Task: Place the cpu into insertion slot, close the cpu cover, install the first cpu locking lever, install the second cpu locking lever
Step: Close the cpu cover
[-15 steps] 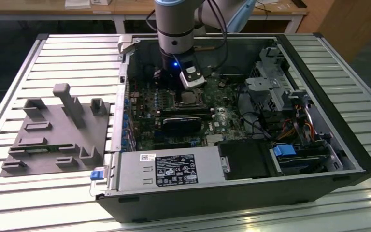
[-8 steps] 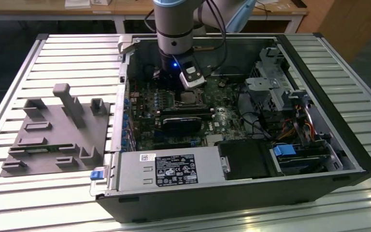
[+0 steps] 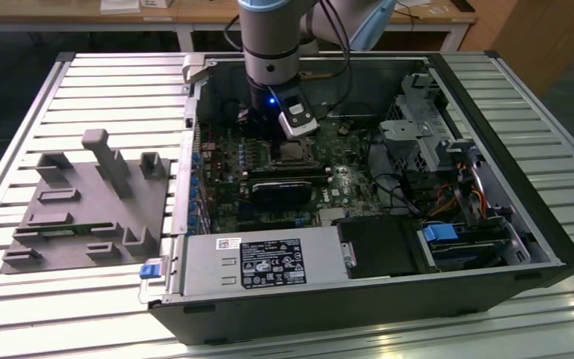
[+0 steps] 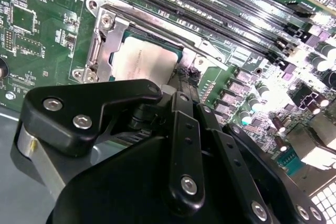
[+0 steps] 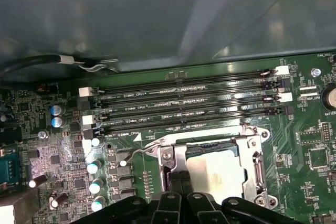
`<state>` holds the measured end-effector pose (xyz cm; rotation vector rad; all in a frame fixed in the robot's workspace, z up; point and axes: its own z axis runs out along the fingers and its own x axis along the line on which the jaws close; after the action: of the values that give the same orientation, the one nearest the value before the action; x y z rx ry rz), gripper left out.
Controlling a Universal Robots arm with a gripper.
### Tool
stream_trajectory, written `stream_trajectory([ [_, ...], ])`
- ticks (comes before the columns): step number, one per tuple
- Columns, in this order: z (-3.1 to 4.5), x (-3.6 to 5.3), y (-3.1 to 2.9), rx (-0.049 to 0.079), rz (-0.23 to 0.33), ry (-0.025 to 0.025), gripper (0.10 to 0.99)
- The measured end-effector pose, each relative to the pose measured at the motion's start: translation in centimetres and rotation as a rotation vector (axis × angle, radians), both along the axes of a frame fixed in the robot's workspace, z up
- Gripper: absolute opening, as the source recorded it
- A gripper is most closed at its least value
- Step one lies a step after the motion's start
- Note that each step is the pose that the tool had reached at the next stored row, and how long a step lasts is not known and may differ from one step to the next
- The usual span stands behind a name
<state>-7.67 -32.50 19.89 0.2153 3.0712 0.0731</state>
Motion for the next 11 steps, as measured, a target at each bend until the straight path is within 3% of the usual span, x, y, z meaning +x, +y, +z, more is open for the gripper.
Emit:
stream_trajectory([
  [11, 0.16, 0.34, 0.00, 0.001, 0.013, 0.0007, 0.102],
])
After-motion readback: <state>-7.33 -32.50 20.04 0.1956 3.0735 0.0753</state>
